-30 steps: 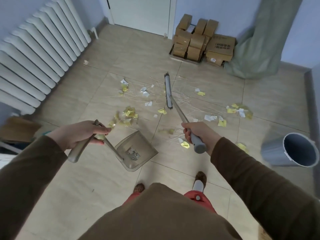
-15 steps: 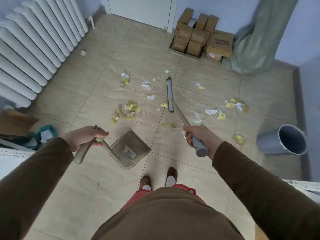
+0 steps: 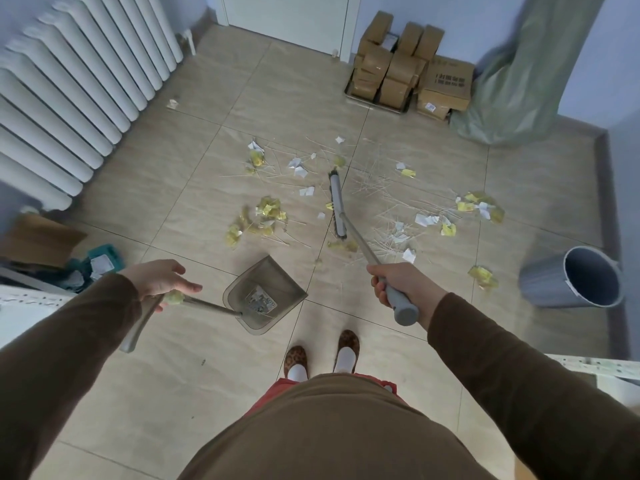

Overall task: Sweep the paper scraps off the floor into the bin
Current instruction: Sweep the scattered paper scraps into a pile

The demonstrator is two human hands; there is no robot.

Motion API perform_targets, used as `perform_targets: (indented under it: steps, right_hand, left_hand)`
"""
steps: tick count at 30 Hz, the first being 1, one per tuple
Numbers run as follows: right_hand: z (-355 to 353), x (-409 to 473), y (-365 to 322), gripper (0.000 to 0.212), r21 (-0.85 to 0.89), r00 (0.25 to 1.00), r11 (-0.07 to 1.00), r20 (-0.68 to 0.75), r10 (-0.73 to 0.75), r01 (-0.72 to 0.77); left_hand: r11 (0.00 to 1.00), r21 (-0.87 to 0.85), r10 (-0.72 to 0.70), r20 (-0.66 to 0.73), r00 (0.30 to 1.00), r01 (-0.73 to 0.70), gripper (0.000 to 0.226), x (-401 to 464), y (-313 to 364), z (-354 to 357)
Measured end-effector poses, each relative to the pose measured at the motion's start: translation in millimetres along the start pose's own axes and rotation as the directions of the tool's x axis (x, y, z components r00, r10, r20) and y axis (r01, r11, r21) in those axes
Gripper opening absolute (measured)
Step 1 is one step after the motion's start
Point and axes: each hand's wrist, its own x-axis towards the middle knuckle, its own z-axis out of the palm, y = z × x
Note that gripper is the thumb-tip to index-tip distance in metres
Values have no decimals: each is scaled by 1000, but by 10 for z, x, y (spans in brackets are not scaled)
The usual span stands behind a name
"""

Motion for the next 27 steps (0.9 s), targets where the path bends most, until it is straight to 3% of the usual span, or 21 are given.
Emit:
perform_targets:
  steps: [6,14,20,24,27]
  right_hand:
    - [30,3,63,16,-26,1000,1000,2,7,-7]
    - [111,-11,30,21,-25,999,1000,53,10,-8]
    - [369,126,-102,10,132,951,977,281,128,-170]
    - [625,341,-299,39,166,868,950,469,160,-265]
    - [924,561,-482,39,131,806,946,566,173,-295]
  left_hand:
    - [988,130,93,-62,994,-84,76,33,77,-52]
    - [950,64,311,-179,933,-305,61,86,552,72]
    - [885,-60,443,-195,875,-462,46,66,793,320]
    - [900,-80,417,-132,899,-429,45,118,803,462]
    - [917,-110,372,-105,922,-383,44,184,791,529]
